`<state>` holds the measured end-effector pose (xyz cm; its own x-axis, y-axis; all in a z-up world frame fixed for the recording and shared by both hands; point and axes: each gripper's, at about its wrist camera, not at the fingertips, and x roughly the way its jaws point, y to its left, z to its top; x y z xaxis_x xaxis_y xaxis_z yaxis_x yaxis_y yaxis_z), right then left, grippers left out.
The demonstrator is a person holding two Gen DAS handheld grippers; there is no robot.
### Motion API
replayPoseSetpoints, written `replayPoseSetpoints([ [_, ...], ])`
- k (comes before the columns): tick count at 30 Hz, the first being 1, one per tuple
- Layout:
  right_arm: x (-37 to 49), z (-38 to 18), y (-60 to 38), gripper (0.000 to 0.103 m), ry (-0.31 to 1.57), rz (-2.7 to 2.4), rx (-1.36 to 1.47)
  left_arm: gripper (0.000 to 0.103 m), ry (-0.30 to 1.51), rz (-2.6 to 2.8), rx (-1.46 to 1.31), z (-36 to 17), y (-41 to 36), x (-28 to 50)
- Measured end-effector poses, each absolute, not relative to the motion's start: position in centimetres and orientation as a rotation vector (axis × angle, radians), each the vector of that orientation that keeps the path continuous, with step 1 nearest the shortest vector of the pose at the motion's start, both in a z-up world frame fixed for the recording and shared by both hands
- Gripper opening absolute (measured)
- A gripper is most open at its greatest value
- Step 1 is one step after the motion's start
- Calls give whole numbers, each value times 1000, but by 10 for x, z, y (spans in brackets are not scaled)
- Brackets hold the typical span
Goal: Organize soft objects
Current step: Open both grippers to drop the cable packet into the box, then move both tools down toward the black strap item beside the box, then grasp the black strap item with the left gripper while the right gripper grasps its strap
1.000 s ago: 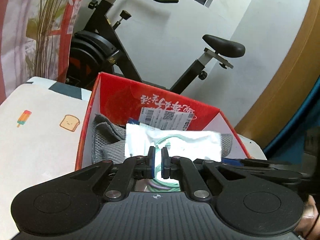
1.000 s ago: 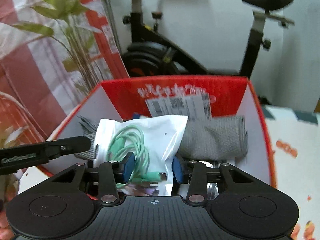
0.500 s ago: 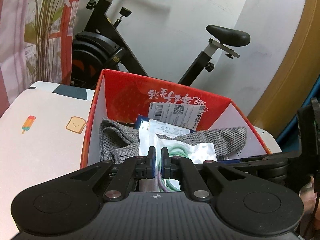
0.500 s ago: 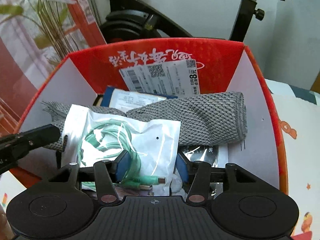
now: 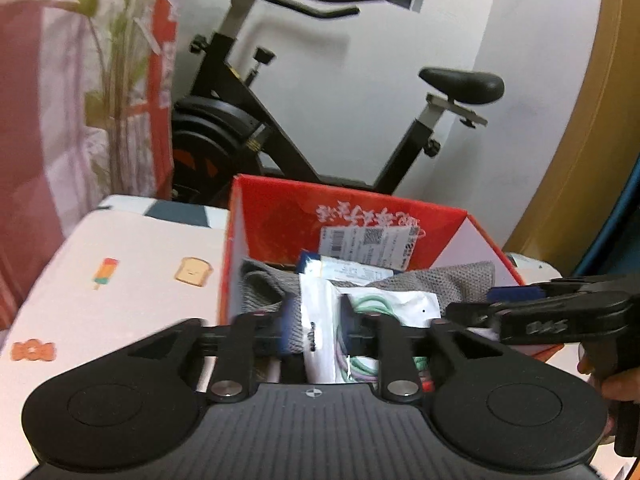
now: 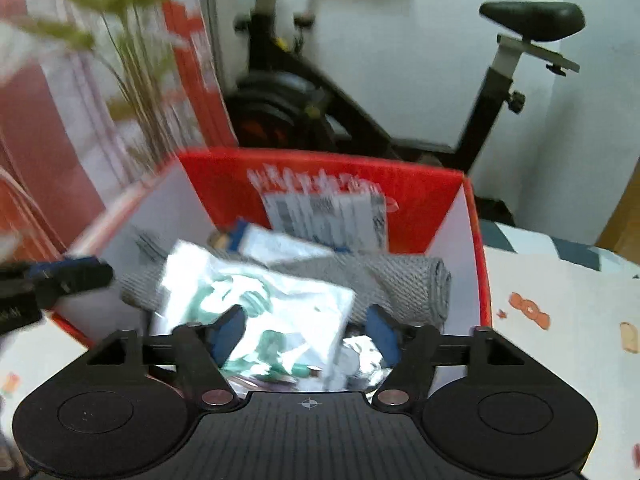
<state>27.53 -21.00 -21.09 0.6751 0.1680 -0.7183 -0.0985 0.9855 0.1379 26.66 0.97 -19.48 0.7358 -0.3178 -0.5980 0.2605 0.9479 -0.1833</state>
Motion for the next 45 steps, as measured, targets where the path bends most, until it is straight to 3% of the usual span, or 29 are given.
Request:
replayPoseSetpoints([
  [1, 268, -206, -215, 80, 784, 173, 122, 69, 656, -309, -84, -189, 12, 260],
  [4, 251, -196, -225, 90, 726, 182, 171, 102, 597, -269, -62, -173, 18, 236],
  [8, 216, -185, -231, 103, 661, 201, 216, 103, 558, -243, -9, -159, 22, 206],
  [16, 147, -193, -223, 103, 628, 148, 174, 103, 568, -248, -14, -166, 24, 163],
  [24, 104, -236, -226, 103, 687, 56, 163, 103, 678, -238, -131, -219, 30, 137],
  [37, 86, -310, -197, 102, 729, 5, -89, 103, 831, -289, -176, -272, 32, 138],
  [45, 88, -326, -199, 102, 714, 23, -39, 101, 885, -329, -188, -289, 20, 137],
])
